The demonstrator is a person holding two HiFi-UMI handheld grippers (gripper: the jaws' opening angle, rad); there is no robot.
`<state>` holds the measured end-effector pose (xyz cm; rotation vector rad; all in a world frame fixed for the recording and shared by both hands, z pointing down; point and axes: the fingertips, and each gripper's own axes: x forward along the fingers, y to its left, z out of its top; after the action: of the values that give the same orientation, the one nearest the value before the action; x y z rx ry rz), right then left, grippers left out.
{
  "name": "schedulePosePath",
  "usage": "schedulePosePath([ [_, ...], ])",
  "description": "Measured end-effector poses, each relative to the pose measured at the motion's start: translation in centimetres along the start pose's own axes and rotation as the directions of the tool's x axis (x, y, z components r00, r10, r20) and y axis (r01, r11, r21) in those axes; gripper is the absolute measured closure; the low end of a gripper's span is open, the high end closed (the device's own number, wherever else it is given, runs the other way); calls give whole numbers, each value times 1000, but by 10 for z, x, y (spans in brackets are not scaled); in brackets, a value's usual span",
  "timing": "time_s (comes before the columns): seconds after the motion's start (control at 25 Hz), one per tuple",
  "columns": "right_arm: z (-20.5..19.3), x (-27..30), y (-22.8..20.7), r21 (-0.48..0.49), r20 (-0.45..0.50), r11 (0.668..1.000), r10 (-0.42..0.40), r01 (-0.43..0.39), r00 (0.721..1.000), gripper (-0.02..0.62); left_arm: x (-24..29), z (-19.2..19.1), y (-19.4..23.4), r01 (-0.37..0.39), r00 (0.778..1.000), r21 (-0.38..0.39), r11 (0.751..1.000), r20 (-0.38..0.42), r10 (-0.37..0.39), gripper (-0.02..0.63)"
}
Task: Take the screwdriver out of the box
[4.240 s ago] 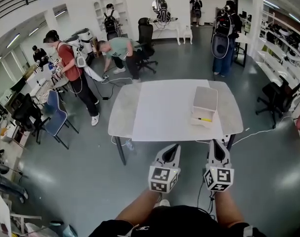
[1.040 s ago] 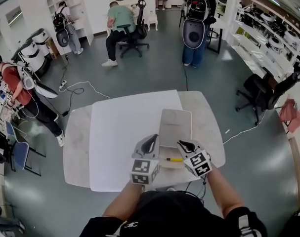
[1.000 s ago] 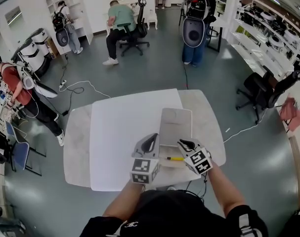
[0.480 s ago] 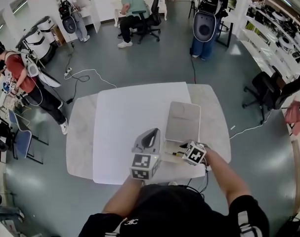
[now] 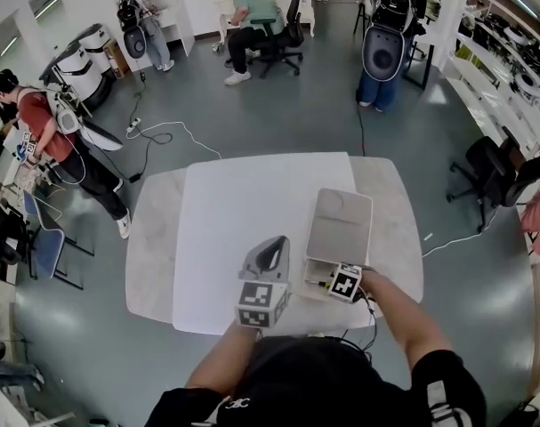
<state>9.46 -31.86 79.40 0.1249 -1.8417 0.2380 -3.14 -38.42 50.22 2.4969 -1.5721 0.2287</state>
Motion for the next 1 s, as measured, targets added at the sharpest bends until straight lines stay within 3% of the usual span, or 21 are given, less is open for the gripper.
schedulePosePath([
  [0.08, -6, 7, 2, 1, -53, 1000, 25, -25, 998, 460, 2, 2, 2, -6, 1000, 2, 1000, -4, 6, 594],
  [0.4, -11, 17, -9, -159, -249, 987, -67, 27, 966, 459, 3, 7, 9, -19, 1000, -1, 1000, -9, 19, 594],
  [0.48, -8, 17, -9, -161, -243, 986, -69, 30, 967, 470, 0, 8, 12, -21, 1000, 4, 1000, -12, 21, 594],
  [0.52, -8, 17, -8, -161, -234, 986, -74, 37, 970, 523, -3, 8, 12, -24, 1000, 6, 1000, -10, 24, 594],
  [1.0, 15, -24, -11, -41, -49, 990, -136, 134, 990, 525, -5, 8, 6, 15, 1000, 8, 1000, 0, -15, 594],
])
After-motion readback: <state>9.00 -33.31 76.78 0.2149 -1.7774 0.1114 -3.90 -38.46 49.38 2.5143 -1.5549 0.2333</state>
